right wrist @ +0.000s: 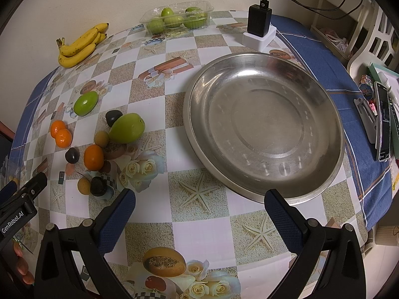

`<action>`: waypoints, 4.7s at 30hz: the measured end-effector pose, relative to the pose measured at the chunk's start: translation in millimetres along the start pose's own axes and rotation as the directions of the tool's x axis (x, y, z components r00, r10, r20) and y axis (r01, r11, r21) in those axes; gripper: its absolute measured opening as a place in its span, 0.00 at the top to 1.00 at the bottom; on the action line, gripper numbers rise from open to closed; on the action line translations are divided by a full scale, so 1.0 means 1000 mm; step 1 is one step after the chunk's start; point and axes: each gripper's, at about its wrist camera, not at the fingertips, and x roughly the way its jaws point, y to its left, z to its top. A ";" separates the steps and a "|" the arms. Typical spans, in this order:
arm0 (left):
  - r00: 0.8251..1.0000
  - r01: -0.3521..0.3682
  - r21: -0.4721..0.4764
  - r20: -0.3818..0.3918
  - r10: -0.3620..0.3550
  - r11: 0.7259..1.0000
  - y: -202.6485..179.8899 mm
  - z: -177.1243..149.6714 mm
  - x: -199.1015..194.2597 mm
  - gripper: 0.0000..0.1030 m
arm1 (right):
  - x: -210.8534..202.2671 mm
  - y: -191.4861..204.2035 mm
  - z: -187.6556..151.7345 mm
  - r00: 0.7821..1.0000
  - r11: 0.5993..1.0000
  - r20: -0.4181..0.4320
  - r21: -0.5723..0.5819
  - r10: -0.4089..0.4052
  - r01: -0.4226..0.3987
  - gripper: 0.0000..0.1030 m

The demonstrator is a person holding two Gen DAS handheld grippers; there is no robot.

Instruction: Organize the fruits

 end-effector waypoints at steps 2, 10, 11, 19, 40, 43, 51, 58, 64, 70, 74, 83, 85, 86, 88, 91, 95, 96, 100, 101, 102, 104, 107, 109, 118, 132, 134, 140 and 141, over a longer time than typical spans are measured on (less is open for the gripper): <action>1.000 -0.001 -0.004 0.000 0.001 1.000 0.000 0.000 0.000 0.00 | 0.000 0.000 0.000 1.000 1.000 0.000 0.000 0.000 0.000 0.00; 1.000 0.010 -0.011 0.013 -0.010 1.000 0.003 0.001 0.000 0.00 | 0.001 0.001 0.000 1.000 1.000 -0.001 0.000 -0.001 0.001 0.00; 1.000 0.009 -0.010 0.015 -0.008 1.000 0.002 0.001 0.000 0.00 | 0.001 0.001 0.000 1.000 1.000 -0.001 -0.001 -0.001 0.001 0.00; 1.000 0.010 -0.004 0.028 -0.010 1.000 0.004 0.001 0.001 0.00 | 0.002 0.001 -0.001 1.000 1.000 -0.002 -0.003 -0.001 0.001 0.00; 0.996 0.059 0.001 0.065 -0.059 0.998 0.003 0.000 -0.002 0.00 | 0.004 0.004 0.000 1.000 1.000 -0.008 -0.010 0.002 -0.002 0.00; 0.995 0.072 0.003 0.075 -0.072 0.997 0.003 0.000 -0.002 0.00 | 0.004 0.004 -0.001 1.000 1.000 -0.009 -0.010 0.002 -0.002 0.00; 0.990 0.101 -0.025 0.101 -0.098 0.995 0.006 0.002 -0.005 0.00 | 0.001 0.005 -0.002 1.000 1.000 0.008 -0.018 0.008 -0.008 0.00; 0.981 0.162 -0.090 0.121 -0.151 0.983 0.020 0.020 -0.011 0.00 | -0.007 0.020 0.012 0.992 0.993 0.035 -0.030 0.119 -0.118 0.00; 0.983 0.175 -0.114 0.076 -0.167 0.978 0.023 0.042 -0.006 0.00 | -0.006 0.044 0.033 0.979 0.979 0.041 -0.055 0.199 -0.197 0.00; 0.986 0.164 -0.135 0.006 -0.164 0.977 0.016 0.051 0.014 0.02 | 0.008 0.056 0.053 0.973 0.972 0.034 -0.066 0.226 -0.224 0.01; 0.980 0.177 -0.169 -0.063 -0.190 0.970 0.012 0.052 0.038 0.13 | 0.029 0.061 0.061 0.978 0.975 -0.015 -0.071 0.210 -0.211 0.05; 0.956 0.199 -0.241 -0.165 -0.242 0.950 0.005 0.046 0.075 0.30 | 0.059 0.071 0.070 0.980 0.977 -0.083 -0.097 0.181 -0.188 0.14; 0.948 0.210 -0.262 -0.179 -0.262 0.942 0.005 0.045 0.080 0.36 | 0.064 0.073 0.070 0.979 0.977 -0.098 -0.098 0.180 -0.190 0.14; 0.945 0.215 -0.273 -0.184 -0.270 0.938 0.006 0.044 0.082 0.36 | 0.067 0.074 0.069 0.978 0.977 -0.108 -0.099 0.179 -0.190 0.14; 0.941 0.218 -0.283 -0.192 -0.278 0.934 0.005 0.044 0.085 0.41 | 0.071 0.076 0.069 0.978 0.977 -0.116 -0.105 0.174 -0.187 0.19; 0.933 0.230 -0.293 -0.206 -0.296 0.928 0.003 0.042 0.090 0.48 | 0.074 0.081 0.068 0.979 0.977 -0.121 -0.123 0.161 -0.176 0.23; 0.928 0.232 -0.300 -0.217 -0.303 0.925 0.001 0.042 0.095 0.55 | 0.078 0.086 0.068 0.980 0.976 -0.129 -0.135 0.155 -0.172 0.24; 0.929 0.231 -0.299 -0.216 -0.302 0.926 0.000 0.042 0.096 0.56 | 0.078 0.086 0.068 0.979 0.976 -0.131 -0.137 0.154 -0.172 0.25; 0.928 0.232 -0.301 -0.216 -0.303 0.925 0.001 0.043 0.095 0.61 | 0.080 0.089 0.068 0.979 0.974 -0.137 -0.148 0.151 -0.171 0.34; 0.928 0.231 -0.301 -0.218 -0.303 0.925 0.000 0.042 0.096 0.62 | 0.080 0.089 0.067 0.979 0.974 -0.139 -0.150 0.150 -0.170 0.34; 0.927 0.231 -0.302 -0.220 -0.303 0.925 0.000 0.042 0.096 0.62 | 0.081 0.089 0.067 0.979 0.974 -0.141 -0.152 0.148 -0.169 0.34; 0.928 0.228 -0.300 -0.220 -0.300 0.926 -0.001 0.043 0.097 0.64 | 0.082 0.090 0.067 0.979 0.974 -0.144 -0.152 0.145 -0.167 0.39; 0.931 0.221 -0.300 -0.220 -0.293 0.928 -0.001 0.044 0.098 0.68 | 0.083 0.091 0.067 0.977 0.973 -0.147 -0.146 0.155 -0.176 0.44; 0.932 0.217 -0.300 -0.218 -0.288 0.929 0.000 0.043 0.097 0.72 | 0.082 0.092 0.067 0.978 0.973 -0.148 -0.153 0.149 -0.171 0.44; 0.924 0.254 -0.316 -0.201 -0.326 0.914 0.001 0.041 0.095 0.73 | 0.080 0.092 0.067 0.974 0.971 -0.154 -0.151 0.163 -0.187 0.44; 0.942 0.284 -0.259 -0.101 -0.319 0.923 -0.005 0.055 0.059 0.73 | 0.041 0.067 0.079 0.983 0.981 -0.070 -0.082 0.170 -0.176 0.44; 0.946 0.284 -0.244 -0.089 -0.313 0.927 -0.009 0.057 0.054 0.73 | 0.038 0.062 0.081 0.984 0.983 -0.064 -0.068 0.168 -0.172 0.44; 0.947 0.290 -0.209 -0.076 -0.311 0.934 -0.023 0.060 0.045 0.73 | 0.031 0.040 0.086 0.988 0.988 -0.037 -0.018 0.151 -0.152 0.44; 0.947 0.293 -0.198 -0.072 -0.312 0.936 -0.027 0.061 0.043 0.73 | 0.030 0.036 0.087 0.988 0.989 -0.033 -0.009 0.149 -0.149 0.44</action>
